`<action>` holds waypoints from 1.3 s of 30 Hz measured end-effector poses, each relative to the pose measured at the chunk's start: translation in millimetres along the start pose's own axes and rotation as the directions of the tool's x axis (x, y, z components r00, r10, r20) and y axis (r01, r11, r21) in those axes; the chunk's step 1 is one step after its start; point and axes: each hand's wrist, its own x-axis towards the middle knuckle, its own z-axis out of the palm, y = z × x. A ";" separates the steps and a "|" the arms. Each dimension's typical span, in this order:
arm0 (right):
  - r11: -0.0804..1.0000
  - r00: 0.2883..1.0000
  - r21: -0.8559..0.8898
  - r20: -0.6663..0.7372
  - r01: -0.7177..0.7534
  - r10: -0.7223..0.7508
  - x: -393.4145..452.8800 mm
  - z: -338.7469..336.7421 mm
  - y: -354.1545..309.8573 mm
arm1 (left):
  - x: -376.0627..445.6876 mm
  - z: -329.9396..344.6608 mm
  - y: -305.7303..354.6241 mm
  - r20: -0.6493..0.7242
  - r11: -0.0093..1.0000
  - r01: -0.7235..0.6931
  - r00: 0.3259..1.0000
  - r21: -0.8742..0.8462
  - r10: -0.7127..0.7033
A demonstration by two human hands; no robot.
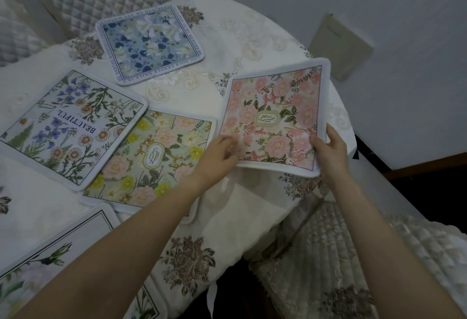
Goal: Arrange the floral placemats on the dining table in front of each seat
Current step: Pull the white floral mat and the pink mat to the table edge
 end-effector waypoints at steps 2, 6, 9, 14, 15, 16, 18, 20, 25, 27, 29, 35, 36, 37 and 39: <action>1.000 1.000 0.019 -0.007 0.015 -0.015 1.9 -13.3 -8.7 | 6.9 -4.6 5.9 -0.081 0.989 0.123 0.988 -0.087 -0.130; 0.996 1.000 0.087 0.007 0.021 -0.022 0.4 -32.3 -21.0 | 18.5 -10.6 15.2 -0.015 0.876 0.355 0.925 -0.327 -0.380; 0.993 0.999 0.121 0.040 0.010 -0.015 -0.9 -38.7 -24.4 | 22.1 -10.1 17.5 0.080 0.723 0.453 0.870 -0.521 -0.487; 0.996 0.995 -0.055 0.076 0.070 -0.065 5.6 -31.4 -23.0 | 12.3 -11.7 12.4 0.074 0.650 0.423 0.867 -0.631 -0.493; 0.990 0.991 -0.110 0.108 0.092 -0.081 8.6 -29.0 -22.1 | 8.3 -10.4 10.5 0.055 0.680 0.422 0.870 -0.600 -0.491; 0.980 0.985 -0.162 0.146 0.118 -0.094 13.1 -26.9 -21.0 | 3.8 -8.1 9.3 0.051 0.693 0.436 0.864 -0.575 -0.501; 0.945 0.970 -0.281 0.217 0.166 -0.106 25.2 -24.2 -17.0 | -6.4 -1.4 7.2 0.092 0.674 0.490 0.839 -0.553 -0.536; 0.886 0.956 -0.413 0.277 0.211 -0.098 39.2 -22.0 -11.8 | -18.4 7.1 7.0 0.178 0.655 0.559 0.813 -0.509 -0.555; 0.706 0.934 -0.644 0.352 0.295 -0.069 70.8 -8.0 8.3 | -47.3 38.5 9.8 0.331 0.611 0.687 0.726 -0.393 -0.603; 0.660 0.936 -0.691 0.348 0.296 -0.055 82.7 -1.0 14.5 | -52.7 48.9 10.0 0.366 0.578 0.704 0.710 -0.413 -0.602; 0.618 0.933 -0.726 0.358 0.302 -0.036 92.2 5.6 19.3 | -54.4 52.3 7.4 0.419 0.559 0.724 0.689 -0.404 -0.591; 0.560 0.939 -0.784 0.342 0.267 0.031 105.7 14.2 28.6 | -41.7 29.7 -15.2 0.065 0.519 0.597 0.691 -0.611 -0.720; 0.547 0.939 -0.793 0.341 0.267 0.035 106.7 14.9 28.6 | -39.7 26.9 -17.9 0.014 0.527 0.575 0.684 -0.626 -0.730; 0.533 0.941 -0.803 0.337 0.268 0.036 107.2 15.0 28.4 | -38.3 26.3 -19.4 -0.003 0.536 0.569 0.684 -0.623 -0.729; 0.516 0.950 -0.818 0.311 0.254 0.025 105.9 15.9 27.4 | -37.8 27.0 -20.0 -0.009 0.567 0.581 0.694 -0.584 -0.720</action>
